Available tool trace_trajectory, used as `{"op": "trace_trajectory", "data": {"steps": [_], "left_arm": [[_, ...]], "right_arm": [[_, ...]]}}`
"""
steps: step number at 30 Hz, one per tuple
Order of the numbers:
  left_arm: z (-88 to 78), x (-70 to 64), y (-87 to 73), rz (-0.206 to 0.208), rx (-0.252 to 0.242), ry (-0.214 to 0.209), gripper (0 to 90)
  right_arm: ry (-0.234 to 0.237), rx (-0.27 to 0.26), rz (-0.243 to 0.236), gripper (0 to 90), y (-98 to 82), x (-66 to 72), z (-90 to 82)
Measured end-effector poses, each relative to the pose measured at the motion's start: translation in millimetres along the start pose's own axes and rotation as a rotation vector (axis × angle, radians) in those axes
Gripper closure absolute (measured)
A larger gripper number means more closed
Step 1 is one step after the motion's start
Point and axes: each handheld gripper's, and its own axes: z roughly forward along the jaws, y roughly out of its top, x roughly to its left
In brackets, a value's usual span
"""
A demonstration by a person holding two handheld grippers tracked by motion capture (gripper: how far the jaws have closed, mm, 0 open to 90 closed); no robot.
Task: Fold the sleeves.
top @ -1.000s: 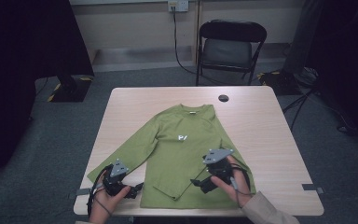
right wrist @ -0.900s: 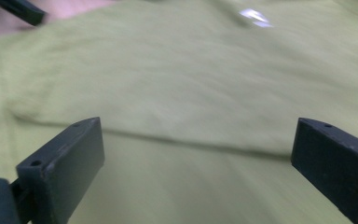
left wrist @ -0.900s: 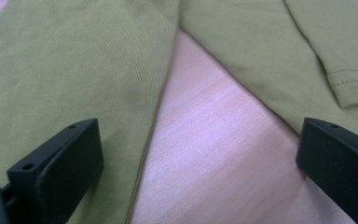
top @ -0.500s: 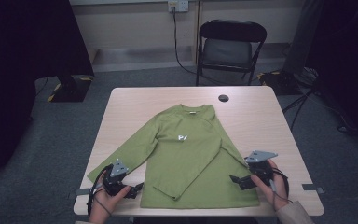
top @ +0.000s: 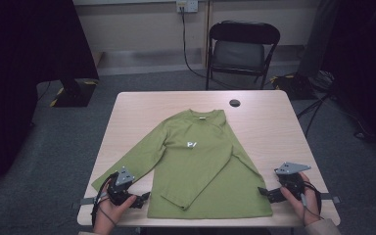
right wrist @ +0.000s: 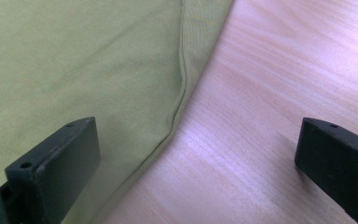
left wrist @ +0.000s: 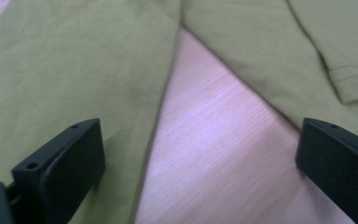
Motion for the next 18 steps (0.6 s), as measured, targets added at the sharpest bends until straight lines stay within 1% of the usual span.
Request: {"op": "trace_trajectory", "data": {"steps": [1, 3, 4, 5, 6, 8, 9, 10, 11, 12, 13, 14, 16, 17, 18], "left_arm": [[-4.7, 2.0, 1.8, -0.010, -0.014, 0.012, 4.0], [-18.2, 10.0, 5.0, -0.017, -0.050, 0.020, 2.0], [-23.9, 14.4, 5.6, -0.030, -0.063, 0.024, 1.5], [-32.8, 22.1, 5.9, -0.062, -0.079, 0.030, 1.4], [-39.6, 28.8, 4.4, -0.076, -0.101, 0.035, 1.3], [-50.7, 43.6, -1.4, -0.095, -0.121, 0.037, 1.4], [-54.8, 50.6, -5.4, -0.090, -0.120, 0.042, 2.8], [-58.1, 56.9, -10.0, -0.083, -0.118, 0.058, 7.0], [-60.2, 62.6, -14.6, -0.094, -0.111, 0.081, 10.1], [-61.2, 68.0, -19.1, -0.105, -0.097, 0.093, 10.0], [-61.0, 72.7, -23.8, -0.108, -0.082, 0.093, 11.1], [-60.1, 77.0, -28.5, -0.111, -0.072, 0.103, 13.7], [-57.8, 84.4, -36.4, -0.123, -0.050, 0.140, 14.9], [-56.4, 89.2, -41.7, -0.140, -0.041, 0.155, 17.0], [-55.4, 91.9, -45.3, -0.156, -0.039, 0.160, 19.3]], "right_arm": [[0.000, 0.000, -0.001, 0.0, 0.1, 0.0, 0.1], [0.000, 0.000, -0.001, 0.0, 0.1, 0.0, 0.1], [0.001, 0.000, -0.001, 0.0, 0.1, 0.0, 0.1], [0.001, 0.000, -0.001, 0.0, 0.1, 0.0, 0.1], [0.001, 0.000, -0.001, 0.0, 0.1, 0.0, 0.2], [0.001, -0.001, -0.001, 0.0, 0.2, 0.0, 0.2], [0.001, 0.000, -0.001, 0.0, 0.2, 0.0, 0.2], [0.001, 0.000, -0.001, 0.0, 0.2, 0.0, 0.2], [0.001, 0.000, -0.001, 0.0, 0.2, 0.0, 0.2], [0.001, 0.000, -0.001, 0.0, 0.2, 0.0, 0.2], [0.001, 0.000, -0.001, 0.0, 0.2, 0.0, 0.2], [0.001, -0.001, -0.002, 0.0, 0.2, 0.0, 0.3], [0.002, 0.000, -0.002, 0.0, 0.3, 0.0, 0.3], [0.002, -0.001, -0.003, 0.0, 0.3, 0.0, 0.4], [0.002, 0.000, -0.003, 0.0, 0.3, 0.0, 0.4]]}}
